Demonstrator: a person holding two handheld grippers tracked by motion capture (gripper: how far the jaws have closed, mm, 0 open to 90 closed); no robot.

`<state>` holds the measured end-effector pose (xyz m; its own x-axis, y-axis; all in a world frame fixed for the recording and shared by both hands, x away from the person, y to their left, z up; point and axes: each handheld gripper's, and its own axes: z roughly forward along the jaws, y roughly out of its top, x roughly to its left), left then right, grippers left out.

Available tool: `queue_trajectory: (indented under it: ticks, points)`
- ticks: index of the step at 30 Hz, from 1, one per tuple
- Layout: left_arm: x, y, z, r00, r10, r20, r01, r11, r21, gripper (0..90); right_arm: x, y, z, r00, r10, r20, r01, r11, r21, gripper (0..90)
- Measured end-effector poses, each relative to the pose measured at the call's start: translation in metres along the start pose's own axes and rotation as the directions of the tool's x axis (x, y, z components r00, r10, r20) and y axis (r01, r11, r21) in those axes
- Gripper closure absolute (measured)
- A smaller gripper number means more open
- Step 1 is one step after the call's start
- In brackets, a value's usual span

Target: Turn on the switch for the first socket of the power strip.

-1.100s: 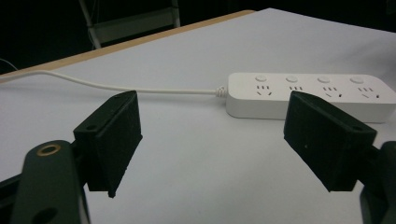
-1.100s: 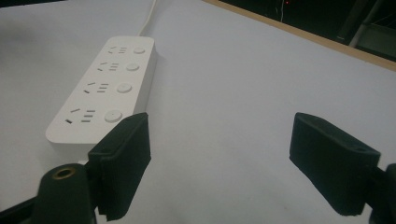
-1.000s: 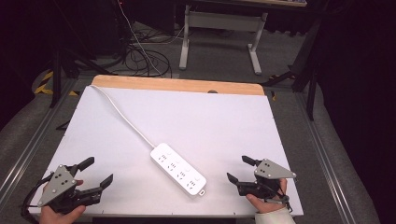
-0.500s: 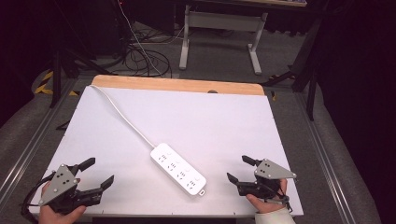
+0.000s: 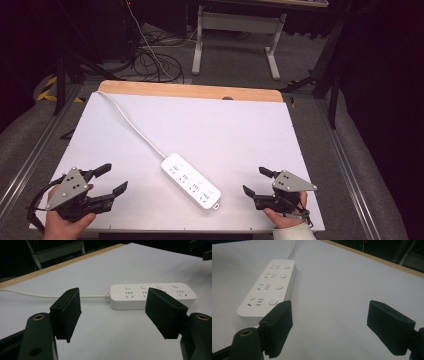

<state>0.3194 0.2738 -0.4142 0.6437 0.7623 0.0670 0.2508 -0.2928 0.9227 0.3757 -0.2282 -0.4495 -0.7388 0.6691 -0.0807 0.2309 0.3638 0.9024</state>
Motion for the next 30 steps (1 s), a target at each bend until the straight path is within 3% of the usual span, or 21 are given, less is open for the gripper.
queue_trajectory:
  ticks: [10, 30]
  points:
    - [-0.008, 0.024, 0.026, 0.9992, 0.014, 0.037, -0.014, 0.9999, 0.009, 29.8, -0.001, -0.001, 0.000, 1.0000, 0.003, -0.006, -0.003, 1.000, 0.001, 21.1]
    - [-0.018, 0.042, 0.058, 0.9972, 0.031, 0.067, -0.034, 0.9987, 0.038, 31.8, -0.001, -0.002, 0.002, 0.9998, -0.001, -0.020, 0.001, 1.000, 0.012, 21.2]
